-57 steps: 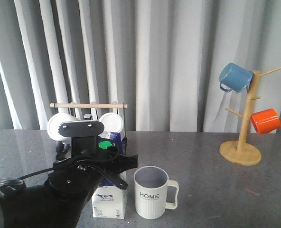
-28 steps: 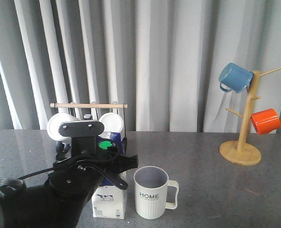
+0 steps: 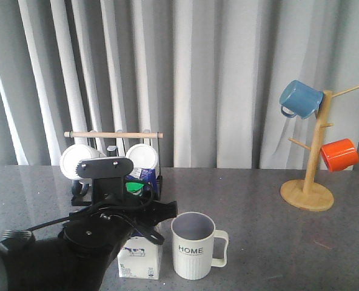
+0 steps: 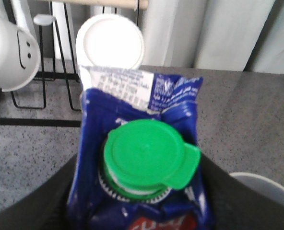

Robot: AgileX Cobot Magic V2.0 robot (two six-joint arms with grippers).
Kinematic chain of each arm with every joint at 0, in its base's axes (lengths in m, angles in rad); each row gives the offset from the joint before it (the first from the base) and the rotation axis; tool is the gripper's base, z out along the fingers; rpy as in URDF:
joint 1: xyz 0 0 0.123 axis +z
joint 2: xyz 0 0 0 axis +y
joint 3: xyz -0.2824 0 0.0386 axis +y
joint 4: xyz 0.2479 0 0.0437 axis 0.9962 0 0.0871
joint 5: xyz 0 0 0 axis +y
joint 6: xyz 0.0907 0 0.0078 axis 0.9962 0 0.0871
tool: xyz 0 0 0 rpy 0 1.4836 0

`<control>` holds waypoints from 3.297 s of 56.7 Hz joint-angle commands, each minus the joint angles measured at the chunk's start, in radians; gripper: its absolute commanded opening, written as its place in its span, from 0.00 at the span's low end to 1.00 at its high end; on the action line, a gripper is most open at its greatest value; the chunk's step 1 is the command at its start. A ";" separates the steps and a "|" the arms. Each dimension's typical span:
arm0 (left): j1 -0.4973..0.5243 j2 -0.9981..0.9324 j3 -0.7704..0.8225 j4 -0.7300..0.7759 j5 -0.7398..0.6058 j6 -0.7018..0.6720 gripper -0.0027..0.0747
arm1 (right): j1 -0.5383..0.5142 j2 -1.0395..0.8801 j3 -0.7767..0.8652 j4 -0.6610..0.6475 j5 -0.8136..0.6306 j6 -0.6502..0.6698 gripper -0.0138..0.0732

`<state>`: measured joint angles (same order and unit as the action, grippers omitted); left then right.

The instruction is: Place milk next to cup

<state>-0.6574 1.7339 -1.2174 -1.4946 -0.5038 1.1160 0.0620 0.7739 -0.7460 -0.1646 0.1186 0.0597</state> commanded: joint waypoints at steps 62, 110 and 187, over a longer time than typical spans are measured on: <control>-0.004 -0.446 -0.023 0.014 -0.032 0.122 0.02 | -0.006 -0.006 -0.033 -0.004 -0.071 0.000 0.15; -0.060 -0.432 0.003 0.310 0.260 -0.136 0.03 | -0.006 -0.006 -0.033 -0.004 -0.071 0.000 0.15; 0.607 -1.483 1.144 1.606 0.262 -1.207 0.03 | -0.006 -0.006 -0.033 -0.004 -0.071 0.000 0.15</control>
<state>-0.0791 0.3010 -0.0813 0.0516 -0.1651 -0.0542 0.0620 0.7739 -0.7460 -0.1646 0.1180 0.0597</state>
